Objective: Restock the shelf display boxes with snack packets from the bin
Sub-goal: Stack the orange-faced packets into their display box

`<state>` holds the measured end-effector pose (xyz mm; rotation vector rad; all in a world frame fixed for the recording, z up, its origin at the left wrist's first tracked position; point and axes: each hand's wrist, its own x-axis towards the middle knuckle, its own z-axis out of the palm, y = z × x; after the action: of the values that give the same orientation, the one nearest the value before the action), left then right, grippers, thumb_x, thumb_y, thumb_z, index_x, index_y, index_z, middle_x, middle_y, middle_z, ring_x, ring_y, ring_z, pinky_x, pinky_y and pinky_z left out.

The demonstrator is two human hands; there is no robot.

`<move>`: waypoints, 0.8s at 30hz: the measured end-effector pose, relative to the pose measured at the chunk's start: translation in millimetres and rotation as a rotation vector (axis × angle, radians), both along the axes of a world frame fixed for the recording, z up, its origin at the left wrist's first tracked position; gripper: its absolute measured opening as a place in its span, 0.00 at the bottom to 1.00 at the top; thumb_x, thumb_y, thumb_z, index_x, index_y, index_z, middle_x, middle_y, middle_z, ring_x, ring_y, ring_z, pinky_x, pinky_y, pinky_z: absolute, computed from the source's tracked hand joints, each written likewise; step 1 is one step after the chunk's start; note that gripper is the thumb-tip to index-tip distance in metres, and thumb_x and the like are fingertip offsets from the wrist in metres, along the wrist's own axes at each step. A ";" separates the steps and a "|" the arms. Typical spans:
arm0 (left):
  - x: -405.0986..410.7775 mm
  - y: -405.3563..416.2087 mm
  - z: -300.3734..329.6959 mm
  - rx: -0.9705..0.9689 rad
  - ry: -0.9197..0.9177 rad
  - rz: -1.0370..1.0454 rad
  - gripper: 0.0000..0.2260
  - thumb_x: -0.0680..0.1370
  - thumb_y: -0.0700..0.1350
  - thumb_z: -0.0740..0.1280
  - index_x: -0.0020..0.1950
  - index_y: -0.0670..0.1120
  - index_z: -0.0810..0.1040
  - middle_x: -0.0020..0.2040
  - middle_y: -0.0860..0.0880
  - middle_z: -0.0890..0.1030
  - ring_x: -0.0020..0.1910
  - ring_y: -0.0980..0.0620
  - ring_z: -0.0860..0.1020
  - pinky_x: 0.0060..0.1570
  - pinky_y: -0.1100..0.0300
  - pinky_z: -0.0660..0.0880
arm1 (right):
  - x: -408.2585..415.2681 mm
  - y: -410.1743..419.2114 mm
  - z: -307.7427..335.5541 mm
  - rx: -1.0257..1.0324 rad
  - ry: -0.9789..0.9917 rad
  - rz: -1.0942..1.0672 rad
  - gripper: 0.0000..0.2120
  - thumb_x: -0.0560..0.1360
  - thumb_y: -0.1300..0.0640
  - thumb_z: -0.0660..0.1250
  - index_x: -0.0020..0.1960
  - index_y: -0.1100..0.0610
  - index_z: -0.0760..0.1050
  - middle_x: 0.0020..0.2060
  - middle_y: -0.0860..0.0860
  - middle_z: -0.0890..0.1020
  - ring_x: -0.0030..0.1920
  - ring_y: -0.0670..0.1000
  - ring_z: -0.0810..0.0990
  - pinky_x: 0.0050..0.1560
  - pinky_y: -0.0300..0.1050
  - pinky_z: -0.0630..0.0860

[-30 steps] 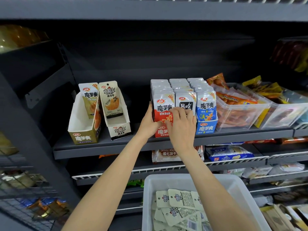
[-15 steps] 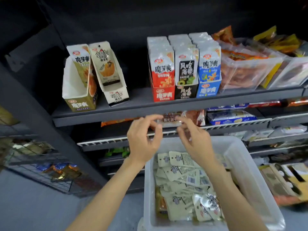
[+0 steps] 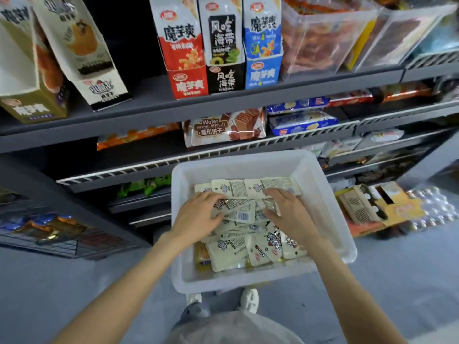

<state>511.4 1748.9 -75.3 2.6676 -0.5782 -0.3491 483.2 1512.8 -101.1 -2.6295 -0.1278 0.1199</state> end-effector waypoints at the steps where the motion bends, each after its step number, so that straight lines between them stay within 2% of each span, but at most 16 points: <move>1: 6.3 -5.1 -3.4 0.024 0.002 0.032 0.24 0.79 0.55 0.62 0.74 0.52 0.62 0.72 0.51 0.66 0.71 0.52 0.63 0.69 0.54 0.62 | 8.9 1.6 -2.3 -0.024 0.012 -0.004 0.23 0.76 0.57 0.66 0.70 0.55 0.67 0.68 0.51 0.71 0.69 0.54 0.67 0.67 0.52 0.67; 5: 32.3 -27.0 -16.9 0.114 0.073 0.058 0.38 0.75 0.62 0.64 0.77 0.48 0.52 0.76 0.47 0.57 0.75 0.47 0.56 0.73 0.49 0.55 | 42.5 -0.1 -11.0 -0.283 0.206 -0.061 0.31 0.75 0.56 0.63 0.75 0.54 0.55 0.73 0.59 0.60 0.73 0.63 0.56 0.73 0.58 0.55; 7: 39.5 -35.4 -25.5 0.145 0.103 0.011 0.39 0.74 0.62 0.65 0.77 0.48 0.51 0.76 0.47 0.57 0.75 0.48 0.56 0.72 0.50 0.56 | 51.5 -4.0 -15.6 -0.379 0.304 -0.051 0.34 0.75 0.52 0.64 0.76 0.52 0.52 0.72 0.60 0.59 0.72 0.64 0.56 0.72 0.61 0.56; 9: 43.2 -40.6 -34.1 0.180 0.138 -0.025 0.39 0.74 0.64 0.63 0.77 0.49 0.52 0.76 0.47 0.58 0.74 0.47 0.58 0.71 0.49 0.58 | 57.1 -5.8 -17.5 -0.350 0.360 -0.020 0.35 0.74 0.52 0.66 0.76 0.47 0.52 0.71 0.58 0.62 0.71 0.63 0.59 0.68 0.61 0.63; 11: 46.8 -41.5 -38.1 0.220 0.157 -0.030 0.39 0.72 0.68 0.62 0.77 0.50 0.55 0.74 0.47 0.62 0.71 0.46 0.62 0.68 0.50 0.63 | 58.4 -5.7 -16.2 -0.357 0.339 0.013 0.34 0.74 0.53 0.67 0.74 0.44 0.54 0.69 0.55 0.67 0.68 0.60 0.67 0.63 0.59 0.70; 13: 49.1 -39.1 -36.6 0.251 0.128 -0.048 0.38 0.71 0.69 0.62 0.76 0.52 0.59 0.70 0.48 0.67 0.67 0.47 0.66 0.62 0.53 0.68 | 55.3 -4.3 -14.2 -0.470 0.232 0.042 0.29 0.75 0.54 0.66 0.72 0.46 0.58 0.64 0.53 0.73 0.62 0.58 0.74 0.61 0.55 0.72; 15: 48.0 -35.7 -31.5 0.261 0.072 -0.087 0.35 0.71 0.69 0.63 0.73 0.53 0.63 0.67 0.50 0.70 0.64 0.49 0.69 0.58 0.55 0.69 | 47.8 -1.3 -15.5 -0.544 0.116 0.071 0.24 0.76 0.57 0.63 0.70 0.47 0.62 0.61 0.51 0.76 0.59 0.55 0.76 0.61 0.52 0.71; 17: 44.7 -30.7 -24.5 0.234 0.033 -0.124 0.30 0.73 0.66 0.62 0.71 0.54 0.67 0.64 0.51 0.73 0.61 0.51 0.72 0.56 0.57 0.71 | 38.2 0.7 -15.0 -0.496 0.057 0.060 0.18 0.78 0.58 0.61 0.67 0.49 0.66 0.57 0.50 0.78 0.58 0.54 0.76 0.59 0.50 0.72; 19: 41.6 -22.9 -16.9 0.162 -0.001 -0.142 0.21 0.77 0.61 0.61 0.68 0.55 0.71 0.62 0.53 0.76 0.58 0.53 0.75 0.52 0.60 0.73 | 30.2 -0.3 -8.9 -0.363 0.025 0.000 0.13 0.80 0.55 0.59 0.64 0.50 0.69 0.52 0.51 0.80 0.54 0.54 0.78 0.50 0.48 0.75; 21: 38.3 -12.9 -5.8 0.040 -0.011 -0.100 0.16 0.78 0.56 0.62 0.65 0.55 0.75 0.60 0.55 0.79 0.54 0.56 0.78 0.48 0.64 0.73 | 23.8 -0.9 -1.8 -0.235 -0.031 -0.071 0.13 0.81 0.52 0.58 0.65 0.51 0.69 0.48 0.53 0.81 0.48 0.56 0.80 0.43 0.48 0.75; 24: 35.1 2.4 4.1 -0.185 0.040 0.042 0.13 0.76 0.50 0.68 0.60 0.52 0.79 0.55 0.56 0.81 0.51 0.57 0.79 0.49 0.65 0.71 | 18.6 3.0 5.5 -0.171 -0.089 -0.104 0.15 0.81 0.51 0.57 0.66 0.52 0.69 0.45 0.54 0.82 0.46 0.58 0.80 0.40 0.48 0.74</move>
<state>546.5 1751.4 -71.1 2.4855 -0.5156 -0.3193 501.7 1515.8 -95.6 -2.8063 -0.0116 -0.0231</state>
